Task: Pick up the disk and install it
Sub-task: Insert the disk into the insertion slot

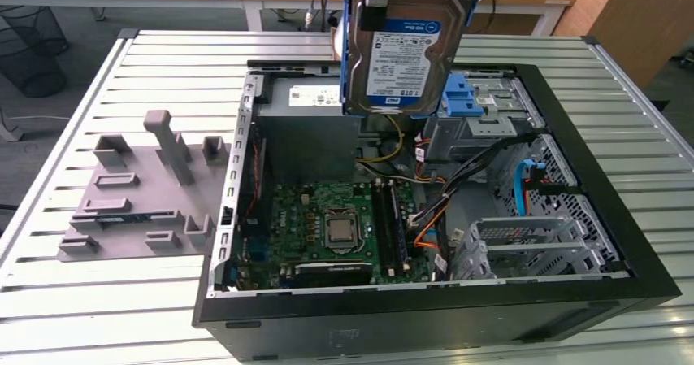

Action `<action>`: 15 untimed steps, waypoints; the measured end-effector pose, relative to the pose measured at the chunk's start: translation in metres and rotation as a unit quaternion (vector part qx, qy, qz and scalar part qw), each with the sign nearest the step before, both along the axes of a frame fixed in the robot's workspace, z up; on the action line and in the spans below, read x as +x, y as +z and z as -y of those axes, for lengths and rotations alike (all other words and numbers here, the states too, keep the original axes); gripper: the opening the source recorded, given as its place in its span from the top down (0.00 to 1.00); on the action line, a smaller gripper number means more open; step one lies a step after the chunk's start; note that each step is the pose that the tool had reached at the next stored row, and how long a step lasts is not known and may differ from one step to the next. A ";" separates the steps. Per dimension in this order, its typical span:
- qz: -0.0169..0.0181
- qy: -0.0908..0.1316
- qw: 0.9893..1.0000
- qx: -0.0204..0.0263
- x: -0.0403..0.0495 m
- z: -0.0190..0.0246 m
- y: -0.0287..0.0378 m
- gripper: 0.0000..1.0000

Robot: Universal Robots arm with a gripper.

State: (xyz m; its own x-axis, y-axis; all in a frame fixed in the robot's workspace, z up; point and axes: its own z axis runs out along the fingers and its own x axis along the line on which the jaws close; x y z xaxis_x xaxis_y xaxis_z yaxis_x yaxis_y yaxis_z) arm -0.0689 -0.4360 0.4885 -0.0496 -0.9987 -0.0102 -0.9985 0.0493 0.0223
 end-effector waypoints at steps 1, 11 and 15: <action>0.000 0.000 1.000 0.000 0.0000 0.0012 0.0000 0.64; 0.000 0.000 1.000 0.000 0.0000 0.0161 -0.0003 0.64; 0.000 0.000 1.000 0.000 0.0000 0.0171 -0.0003 0.64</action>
State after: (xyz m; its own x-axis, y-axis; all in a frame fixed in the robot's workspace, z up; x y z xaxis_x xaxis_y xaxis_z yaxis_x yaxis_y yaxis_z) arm -0.0690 -0.4531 0.4882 -0.0497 -0.9987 -0.0102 -0.9985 0.0494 0.0223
